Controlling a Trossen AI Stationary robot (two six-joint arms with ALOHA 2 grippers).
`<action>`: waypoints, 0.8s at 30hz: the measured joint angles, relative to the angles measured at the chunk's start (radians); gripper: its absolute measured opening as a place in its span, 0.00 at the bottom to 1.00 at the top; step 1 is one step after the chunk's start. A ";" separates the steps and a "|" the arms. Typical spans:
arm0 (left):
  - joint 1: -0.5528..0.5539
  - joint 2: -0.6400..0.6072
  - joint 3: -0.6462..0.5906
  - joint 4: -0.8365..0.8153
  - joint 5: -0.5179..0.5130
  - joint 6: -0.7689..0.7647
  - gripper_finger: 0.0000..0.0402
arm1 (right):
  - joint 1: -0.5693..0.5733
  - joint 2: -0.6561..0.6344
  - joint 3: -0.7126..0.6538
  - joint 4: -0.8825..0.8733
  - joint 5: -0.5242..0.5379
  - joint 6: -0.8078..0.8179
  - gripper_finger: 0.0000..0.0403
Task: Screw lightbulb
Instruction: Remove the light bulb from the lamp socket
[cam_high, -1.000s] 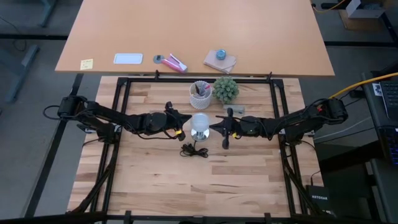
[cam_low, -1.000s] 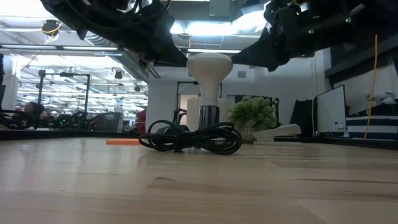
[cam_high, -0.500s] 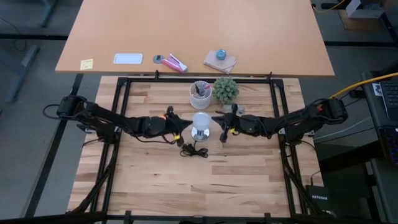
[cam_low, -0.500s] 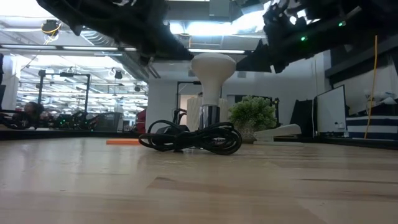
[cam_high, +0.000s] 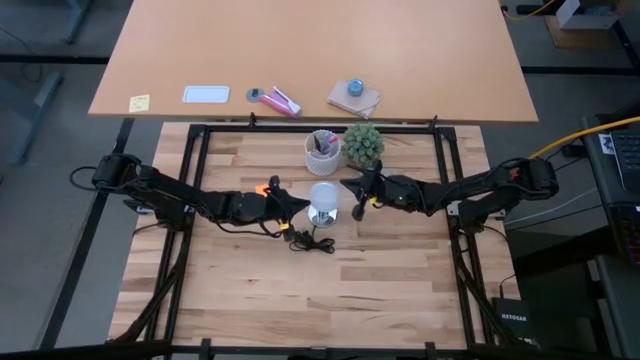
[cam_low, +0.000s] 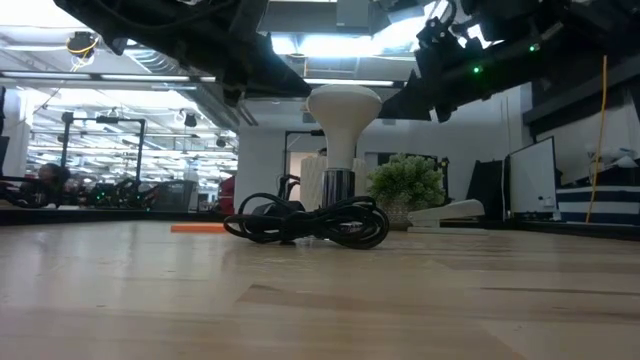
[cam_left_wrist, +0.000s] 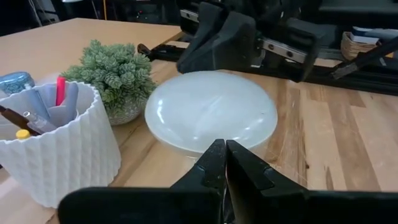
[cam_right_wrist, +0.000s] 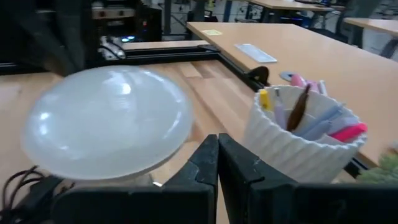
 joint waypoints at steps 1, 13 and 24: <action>0.000 0.000 0.000 0.001 -0.001 -0.001 0.01 | 0.000 0.000 0.000 0.002 0.002 0.000 0.03; 0.000 -0.039 0.000 0.019 -0.008 0.048 0.01 | 0.004 -0.020 0.000 0.131 0.031 -0.109 0.03; 0.059 -0.058 -0.001 0.027 -0.068 0.081 0.01 | 0.006 -0.073 0.000 0.072 -0.369 0.011 0.03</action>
